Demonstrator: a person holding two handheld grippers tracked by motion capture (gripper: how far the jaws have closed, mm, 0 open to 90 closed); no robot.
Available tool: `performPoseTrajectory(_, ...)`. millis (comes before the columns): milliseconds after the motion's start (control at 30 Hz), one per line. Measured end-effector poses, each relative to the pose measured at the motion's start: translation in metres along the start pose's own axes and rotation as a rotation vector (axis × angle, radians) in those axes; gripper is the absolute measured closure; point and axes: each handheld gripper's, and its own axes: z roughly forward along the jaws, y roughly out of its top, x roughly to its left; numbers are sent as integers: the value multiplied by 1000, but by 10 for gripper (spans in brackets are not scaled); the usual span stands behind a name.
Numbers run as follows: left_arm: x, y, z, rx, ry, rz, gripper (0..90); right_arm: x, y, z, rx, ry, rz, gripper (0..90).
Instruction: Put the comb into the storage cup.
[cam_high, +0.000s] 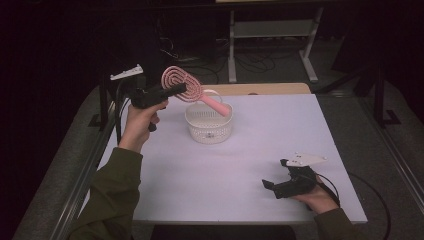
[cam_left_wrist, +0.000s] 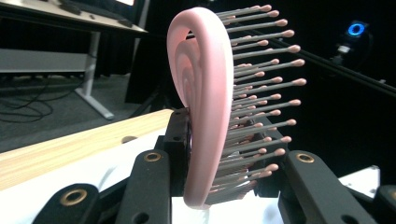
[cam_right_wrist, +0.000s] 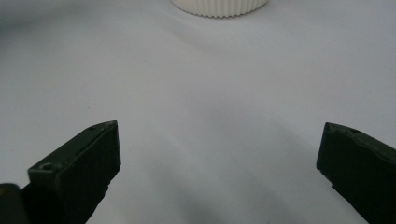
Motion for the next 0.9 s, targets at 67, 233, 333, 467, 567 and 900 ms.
performPoseTrajectory(67, 5, -2, 2, 2, 14, -12, 655, 0, 0, 0, 1, 1, 1, 0)
performPoseTrajectory(233, 14, -5, 7, 17, 51, -27, 655, 0, 0, 0, 1, 1, 1, 0)
performPoseTrajectory(333, 19, -8, 10, 18, 67, -41, 655, 0, 0, 0, 0, 2, 1, 0)
performPoseTrajectory(467, 24, -13, 14, 32, 87, -56, 655, 0, 0, 0, 0, 2, 2, 0)
performPoseTrajectory(567, 26, -18, 18, 39, 101, -62, 655, 0, 0, 0, 0, 1, 0, 0)
performPoseTrajectory(900, 32, -43, 33, 78, 128, -97, 654, 0, 0, 0, 0, 3, 1, 0)
